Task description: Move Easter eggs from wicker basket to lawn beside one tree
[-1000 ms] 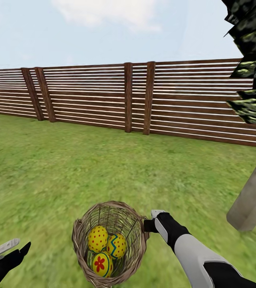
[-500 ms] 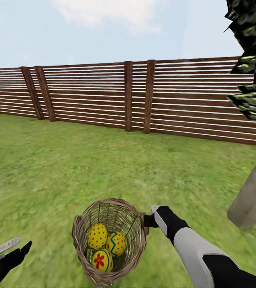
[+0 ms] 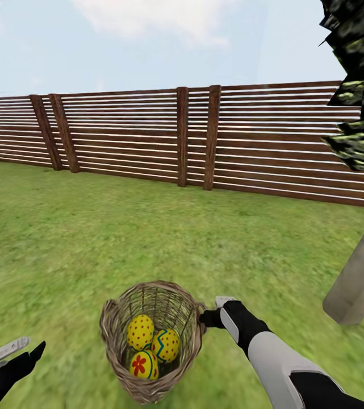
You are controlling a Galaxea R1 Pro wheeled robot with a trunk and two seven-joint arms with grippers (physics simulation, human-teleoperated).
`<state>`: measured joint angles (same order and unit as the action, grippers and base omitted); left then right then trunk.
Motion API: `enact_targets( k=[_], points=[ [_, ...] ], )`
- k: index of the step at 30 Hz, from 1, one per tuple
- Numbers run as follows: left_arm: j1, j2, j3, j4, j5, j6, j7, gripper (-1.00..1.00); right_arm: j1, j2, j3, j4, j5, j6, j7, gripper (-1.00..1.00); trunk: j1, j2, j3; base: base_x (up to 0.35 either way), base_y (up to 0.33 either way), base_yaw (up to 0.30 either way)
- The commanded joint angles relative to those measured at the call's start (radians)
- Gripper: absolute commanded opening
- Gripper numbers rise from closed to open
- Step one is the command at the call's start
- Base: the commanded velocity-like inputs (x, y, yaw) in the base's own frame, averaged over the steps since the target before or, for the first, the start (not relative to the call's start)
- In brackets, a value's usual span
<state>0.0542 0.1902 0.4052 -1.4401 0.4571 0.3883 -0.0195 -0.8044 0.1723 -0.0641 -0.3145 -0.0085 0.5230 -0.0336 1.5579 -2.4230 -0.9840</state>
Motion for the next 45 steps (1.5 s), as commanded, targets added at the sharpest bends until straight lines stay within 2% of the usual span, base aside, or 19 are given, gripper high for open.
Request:
enact_targets(
  k=[1,16,22,45],
  points=[
    [0.000,0.000,0.001,-0.002,0.006,0.006,-0.002,1.00,0.001,0.001,-0.005,0.010,-0.001,0.004,-0.003,1.00,-0.004,0.007,0.002,0.000,0.000,0.000],
    [0.000,0.000,0.001,-0.003,0.006,0.006,-0.001,1.00,0.001,0.002,-0.005,0.009,-0.010,-0.026,0.018,1.00,-0.061,0.112,0.049,0.000,0.000,0.000],
    [0.000,0.000,0.001,-0.003,0.006,0.006,-0.001,1.00,0.001,0.002,-0.006,0.009,-0.010,-0.028,0.086,1.00,-0.084,0.154,0.068,0.000,0.000,0.000],
    [0.000,0.000,0.001,-0.003,0.006,0.006,0.000,1.00,0.001,-0.002,-0.017,-0.004,-0.009,-0.029,0.092,1.00,-0.173,0.315,0.140,0.000,0.000,0.000]
  ],
)
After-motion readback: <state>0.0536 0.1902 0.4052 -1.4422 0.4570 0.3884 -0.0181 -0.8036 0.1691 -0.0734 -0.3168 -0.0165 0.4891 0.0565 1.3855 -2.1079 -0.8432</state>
